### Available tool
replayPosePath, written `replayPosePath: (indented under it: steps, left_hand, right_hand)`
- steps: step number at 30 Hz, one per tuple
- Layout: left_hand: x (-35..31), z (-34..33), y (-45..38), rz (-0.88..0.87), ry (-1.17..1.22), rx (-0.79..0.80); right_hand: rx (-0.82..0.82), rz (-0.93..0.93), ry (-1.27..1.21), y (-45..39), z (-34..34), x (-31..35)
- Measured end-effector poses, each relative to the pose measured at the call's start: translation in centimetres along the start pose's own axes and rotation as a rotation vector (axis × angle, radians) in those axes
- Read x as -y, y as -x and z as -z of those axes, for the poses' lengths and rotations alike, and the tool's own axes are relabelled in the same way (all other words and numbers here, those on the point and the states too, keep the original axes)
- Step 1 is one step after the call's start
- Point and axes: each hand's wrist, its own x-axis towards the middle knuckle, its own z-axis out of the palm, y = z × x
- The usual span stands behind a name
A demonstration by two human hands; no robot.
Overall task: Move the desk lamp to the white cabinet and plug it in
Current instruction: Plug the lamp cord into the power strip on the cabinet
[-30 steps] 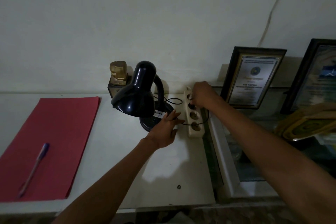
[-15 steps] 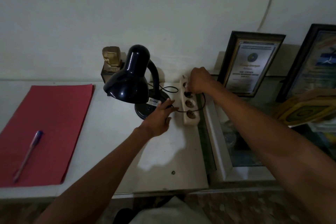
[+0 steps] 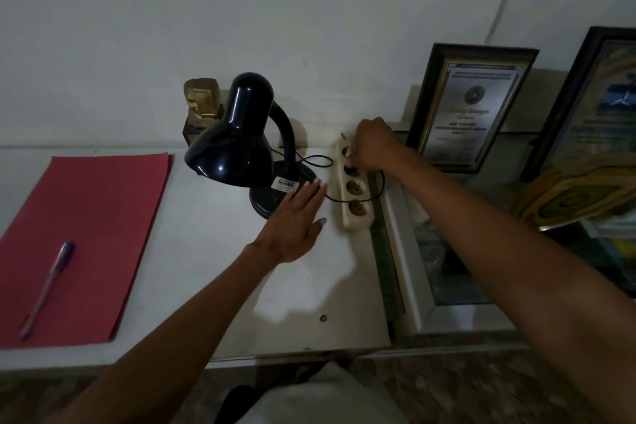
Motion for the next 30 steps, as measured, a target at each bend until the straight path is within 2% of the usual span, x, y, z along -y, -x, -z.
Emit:
replayPosePath:
  steps: [6, 10, 15, 23, 30]
  left_hand:
    - [-0.1, -0.1, 0.1, 0.017, 0.024, 0.065]
    - [-0.6, -0.1, -0.3, 0.065, 0.037, 0.053]
    - [-1.8, -0.4, -1.2, 0.176, 0.08, 0.023]
    - [-2.4, -0.8, -1.3, 0.211, 0.018, 0.027]
    - [-3.1, -0.2, -1.7, 0.26, 0.042, 0.004]
  right_hand:
    - [0.049, 0.026, 0.05, 0.3, 0.5, 0.3]
    - [0.051, 0.036, 0.09, 0.5, 0.6, 0.5]
    - [0.018, 0.057, 0.14, 0.4, 0.0, 0.5]
    - [-0.019, 0.047, 0.231, -0.1, -0.8, 0.6]
    - [-0.062, 0.065, 0.182, 1.3, -1.0, 0.7]
